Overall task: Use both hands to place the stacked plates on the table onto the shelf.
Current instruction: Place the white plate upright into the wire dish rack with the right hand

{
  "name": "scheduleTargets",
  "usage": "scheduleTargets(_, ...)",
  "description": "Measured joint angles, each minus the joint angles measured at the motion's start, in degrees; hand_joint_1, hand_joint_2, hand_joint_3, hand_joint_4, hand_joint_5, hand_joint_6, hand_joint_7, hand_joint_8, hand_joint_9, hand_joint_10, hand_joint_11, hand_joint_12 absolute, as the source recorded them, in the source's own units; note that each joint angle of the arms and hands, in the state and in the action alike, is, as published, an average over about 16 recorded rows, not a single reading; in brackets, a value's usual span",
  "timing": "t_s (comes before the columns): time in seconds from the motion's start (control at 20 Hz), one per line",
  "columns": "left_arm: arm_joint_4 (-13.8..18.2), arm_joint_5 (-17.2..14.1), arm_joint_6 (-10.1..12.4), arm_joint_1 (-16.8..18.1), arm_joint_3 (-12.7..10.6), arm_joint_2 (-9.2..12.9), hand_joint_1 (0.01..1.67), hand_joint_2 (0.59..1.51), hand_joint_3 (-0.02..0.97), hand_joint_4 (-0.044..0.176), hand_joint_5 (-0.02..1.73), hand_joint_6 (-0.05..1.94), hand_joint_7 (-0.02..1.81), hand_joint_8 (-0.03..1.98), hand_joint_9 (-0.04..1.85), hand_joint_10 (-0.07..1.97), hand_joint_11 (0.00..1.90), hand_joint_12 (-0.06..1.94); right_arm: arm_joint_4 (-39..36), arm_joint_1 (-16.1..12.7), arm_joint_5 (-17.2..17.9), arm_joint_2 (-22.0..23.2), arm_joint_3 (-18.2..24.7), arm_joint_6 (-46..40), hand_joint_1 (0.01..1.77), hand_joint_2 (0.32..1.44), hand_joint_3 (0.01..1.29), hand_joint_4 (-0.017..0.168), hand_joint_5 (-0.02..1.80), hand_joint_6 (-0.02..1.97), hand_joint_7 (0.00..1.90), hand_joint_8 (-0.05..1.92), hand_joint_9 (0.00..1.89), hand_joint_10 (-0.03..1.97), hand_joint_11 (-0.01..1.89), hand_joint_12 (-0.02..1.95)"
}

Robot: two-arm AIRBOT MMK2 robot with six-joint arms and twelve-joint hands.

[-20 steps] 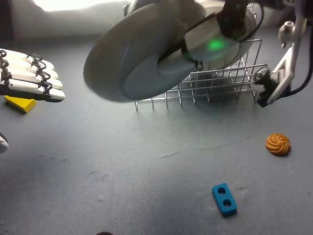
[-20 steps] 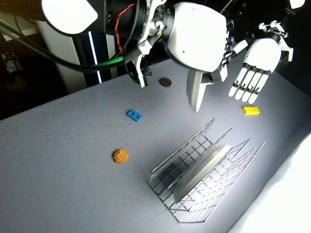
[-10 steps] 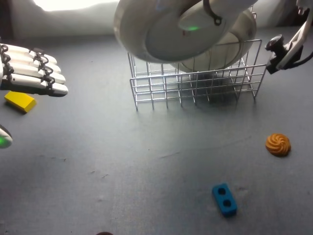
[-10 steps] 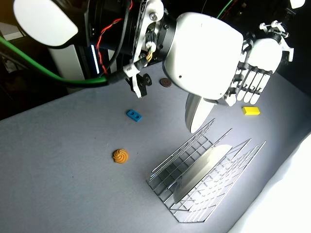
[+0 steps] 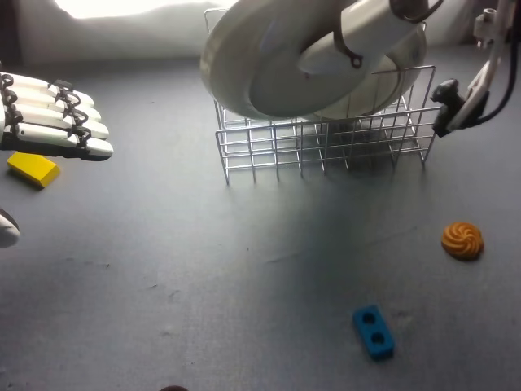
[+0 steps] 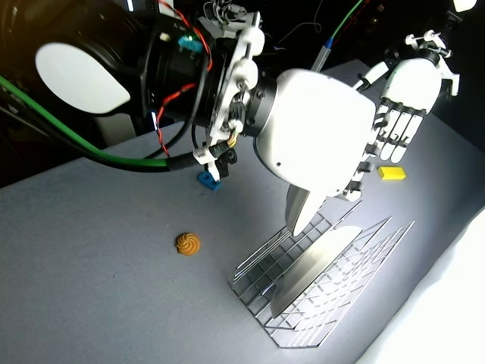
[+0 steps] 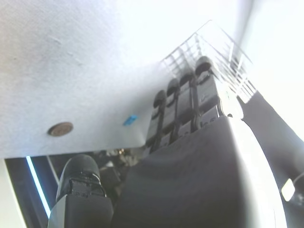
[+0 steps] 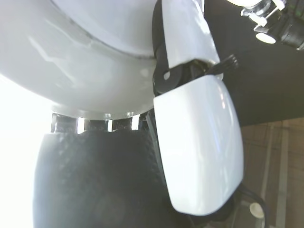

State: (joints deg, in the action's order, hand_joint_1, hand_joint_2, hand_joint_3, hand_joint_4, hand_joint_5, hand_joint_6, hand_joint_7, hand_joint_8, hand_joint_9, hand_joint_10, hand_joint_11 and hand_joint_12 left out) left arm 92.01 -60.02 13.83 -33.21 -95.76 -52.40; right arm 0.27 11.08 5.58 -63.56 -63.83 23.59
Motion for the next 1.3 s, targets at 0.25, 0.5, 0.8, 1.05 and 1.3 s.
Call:
scheduleTargets(0.25, 0.6, 0.0, 0.0, 0.0, 0.1, 0.0, 0.02, 1.109, 0.016, 0.004, 0.03, 0.02, 0.03, 0.00, 0.03, 0.00, 0.02, 0.01, 0.2, 2.1, 2.0, -2.0, -1.9, 1.2, 1.38, 0.98, 0.01, -0.005, 0.96, 0.93, 1.07, 0.76, 0.97, 1.18, 0.82, 1.43)
scheduleTargets(0.5, 1.0, 0.0, 0.0, 0.0, 0.2, 0.0, 0.02, 1.109, 0.016, 0.004, 0.03, 0.02, 0.03, 0.00, 0.02, 0.00, 0.02, 0.01, 1.7, 3.9, 4.0, -3.9, -3.7, 3.4, 1.38, 0.98, 0.01, -0.006, 0.94, 0.96, 1.05, 0.79, 0.95, 1.20, 0.82, 1.44)
scheduleTargets(0.8, 1.2, 0.0, 0.0, 0.0, 0.3, 0.0, 0.02, 1.110, 0.017, 0.004, 0.03, 0.02, 0.04, 0.00, 0.03, 0.00, 0.03, 0.01, 3.6, 5.9, 5.8, -5.5, -5.4, 6.1, 1.38, 0.99, 0.01, -0.006, 0.91, 0.99, 1.04, 0.82, 0.93, 1.23, 0.81, 1.48)
scheduleTargets(1.05, 1.3, 0.0, 0.0, 0.0, 0.5, 0.0, 0.02, 1.110, 0.017, 0.004, 0.04, 0.02, 0.04, 0.00, 0.03, 0.00, 0.02, 0.01, 5.1, 7.7, 7.1, -6.6, -6.6, 8.3, 1.39, 0.99, 0.01, -0.007, 0.89, 1.01, 1.03, 0.84, 0.92, 1.25, 0.79, 1.50)
scheduleTargets(1.3, 1.3, 0.0, 0.0, 0.0, 0.6, 0.0, 0.02, 1.111, 0.017, 0.004, 0.04, 0.02, 0.05, 0.00, 0.04, 0.00, 0.02, 0.01, 5.3, 9.5, 8.2, -7.7, -8.1, 9.0, 1.39, 0.99, 0.01, -0.008, 0.88, 1.02, 1.02, 0.85, 0.90, 1.27, 0.76, 1.52)
